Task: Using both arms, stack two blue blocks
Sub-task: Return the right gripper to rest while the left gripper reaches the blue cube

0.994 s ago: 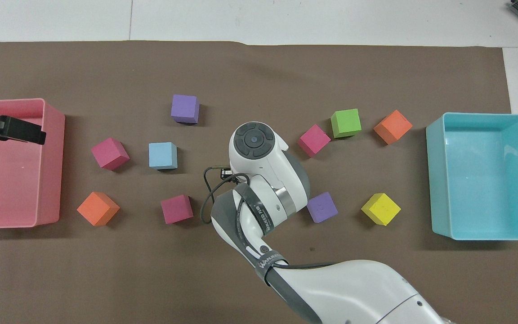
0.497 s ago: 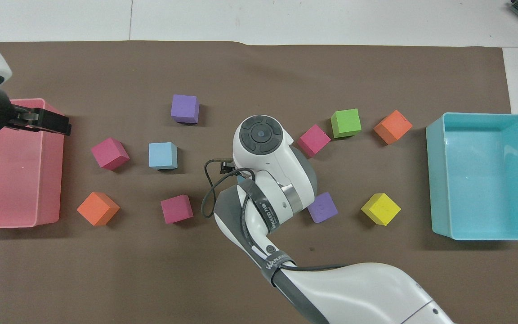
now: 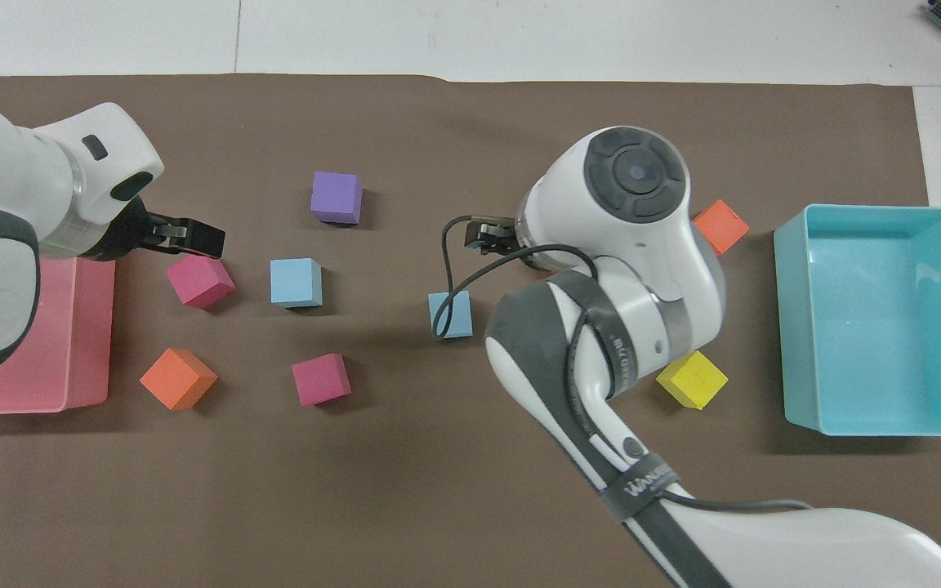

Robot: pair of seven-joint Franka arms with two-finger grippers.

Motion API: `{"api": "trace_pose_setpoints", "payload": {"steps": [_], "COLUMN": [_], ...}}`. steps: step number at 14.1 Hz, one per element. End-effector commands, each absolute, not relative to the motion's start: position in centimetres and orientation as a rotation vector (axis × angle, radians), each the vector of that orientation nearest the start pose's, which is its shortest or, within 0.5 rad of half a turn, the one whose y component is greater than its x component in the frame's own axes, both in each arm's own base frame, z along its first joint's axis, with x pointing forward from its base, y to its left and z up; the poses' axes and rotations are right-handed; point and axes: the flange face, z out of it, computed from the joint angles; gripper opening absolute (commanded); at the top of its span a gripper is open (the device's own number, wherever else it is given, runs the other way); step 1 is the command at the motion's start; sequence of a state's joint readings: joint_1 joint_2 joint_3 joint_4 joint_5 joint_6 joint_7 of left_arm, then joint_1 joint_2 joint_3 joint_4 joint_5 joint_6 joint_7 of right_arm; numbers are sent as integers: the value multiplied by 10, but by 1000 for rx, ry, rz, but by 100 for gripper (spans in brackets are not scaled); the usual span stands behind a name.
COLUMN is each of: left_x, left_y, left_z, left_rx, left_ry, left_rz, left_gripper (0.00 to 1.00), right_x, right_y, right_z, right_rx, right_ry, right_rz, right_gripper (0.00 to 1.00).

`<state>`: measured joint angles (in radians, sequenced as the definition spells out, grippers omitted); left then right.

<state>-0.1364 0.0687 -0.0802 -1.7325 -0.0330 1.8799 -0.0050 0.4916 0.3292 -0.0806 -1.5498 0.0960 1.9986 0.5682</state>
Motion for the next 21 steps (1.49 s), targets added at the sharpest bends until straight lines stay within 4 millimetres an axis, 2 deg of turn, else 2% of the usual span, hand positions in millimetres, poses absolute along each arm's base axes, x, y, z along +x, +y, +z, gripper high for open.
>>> {"api": "trace_pose_setpoints", "payload": {"steps": [1, 3, 4, 7, 9, 10, 14, 16, 18, 21], "left_x": [571, 570, 566, 568, 572, 572, 566, 569, 571, 569], "left_y": [-143, -146, -159, -177, -180, -180, -184, -185, -185, -184], "left_z": [507, 486, 477, 438, 423, 416, 388, 373, 370, 361], "left_rx": [-3172, -3177, -3178, -3184, -3187, -3187, -3189, -3193, -3193, -3192], "left_ry": [332, 295, 313, 271, 262, 259, 267, 250, 245, 244], "left_rz": [-164, -175, -184, -181, -178, -166, -201, -208, -210, -191], "left_gripper": [100, 100, 100, 100, 100, 100, 100, 100, 100, 100], "right_x": [613, 613, 611, 593, 582, 576, 568, 559, 548, 542], "right_y": [226, 193, 171, 111, 68, 55, 10, 1, -15, -19], "right_z": [506, 530, 543, 579, 597, 605, 621, 630, 633, 634], "right_rx": [-3031, -3045, -3048, -3083, -3090, -3094, -3089, -3105, -3102, -3098], "right_ry": [299, 340, 377, 316, 322, 319, 383, 302, 266, 280], "right_rz": [-153, -192, -179, -101, -65, -40, 18, 53, 98, 96], "right_gripper": [100, 100, 100, 100, 100, 100, 100, 100, 100, 100]}}
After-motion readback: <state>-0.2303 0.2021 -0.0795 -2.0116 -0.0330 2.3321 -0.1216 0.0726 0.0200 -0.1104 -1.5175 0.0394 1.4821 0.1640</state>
